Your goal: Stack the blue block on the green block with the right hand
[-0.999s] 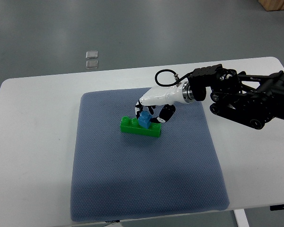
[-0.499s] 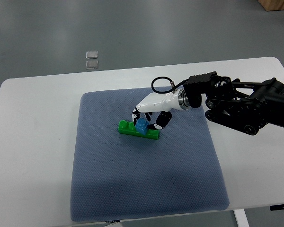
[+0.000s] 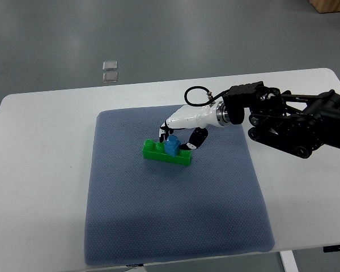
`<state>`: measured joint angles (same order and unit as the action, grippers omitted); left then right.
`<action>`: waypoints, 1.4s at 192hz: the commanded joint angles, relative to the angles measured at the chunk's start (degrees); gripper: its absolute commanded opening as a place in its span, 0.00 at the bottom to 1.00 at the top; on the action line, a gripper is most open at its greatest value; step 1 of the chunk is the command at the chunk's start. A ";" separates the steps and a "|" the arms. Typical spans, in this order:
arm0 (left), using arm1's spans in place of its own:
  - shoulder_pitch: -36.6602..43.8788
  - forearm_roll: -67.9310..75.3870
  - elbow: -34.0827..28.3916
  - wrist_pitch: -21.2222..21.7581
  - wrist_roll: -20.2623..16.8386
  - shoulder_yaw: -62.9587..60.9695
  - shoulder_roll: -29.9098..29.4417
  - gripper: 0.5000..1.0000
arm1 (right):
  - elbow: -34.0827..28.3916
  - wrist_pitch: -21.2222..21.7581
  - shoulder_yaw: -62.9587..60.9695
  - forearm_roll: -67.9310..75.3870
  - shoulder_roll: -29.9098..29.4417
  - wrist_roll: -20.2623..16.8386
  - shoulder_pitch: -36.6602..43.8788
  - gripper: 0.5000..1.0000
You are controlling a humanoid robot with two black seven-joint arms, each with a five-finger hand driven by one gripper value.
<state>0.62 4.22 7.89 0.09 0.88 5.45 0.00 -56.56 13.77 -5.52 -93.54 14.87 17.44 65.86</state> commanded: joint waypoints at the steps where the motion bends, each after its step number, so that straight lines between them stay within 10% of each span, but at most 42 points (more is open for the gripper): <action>1: 0.00 0.00 -0.07 0.00 0.00 0.00 0.00 1.00 | -0.65 1.52 -0.45 0.20 0.07 -0.03 0.06 0.57; 107: 0.00 0.00 0.02 0.00 0.00 0.00 0.00 1.00 | -1.45 2.31 -2.56 3.01 4.82 -0.39 2.87 0.57; 164: 0.00 0.00 0.02 0.00 0.00 0.00 0.00 1.00 | 2.07 0.64 -15.22 37.11 10.70 -12.08 -2.32 0.61; 244: 0.00 0.00 0.02 0.00 0.00 0.00 0.00 1.00 | 9.98 -24.23 -22.95 73.85 6.13 -16.03 -14.01 0.67; 269: 0.00 0.00 0.02 0.00 0.00 0.00 0.00 1.00 | 9.98 -30.21 -26.64 76.84 4.02 -15.50 -16.11 0.84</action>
<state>0.62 4.22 7.86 0.09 0.88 5.45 0.00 -46.59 -12.32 -29.26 -18.99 20.35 1.58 51.34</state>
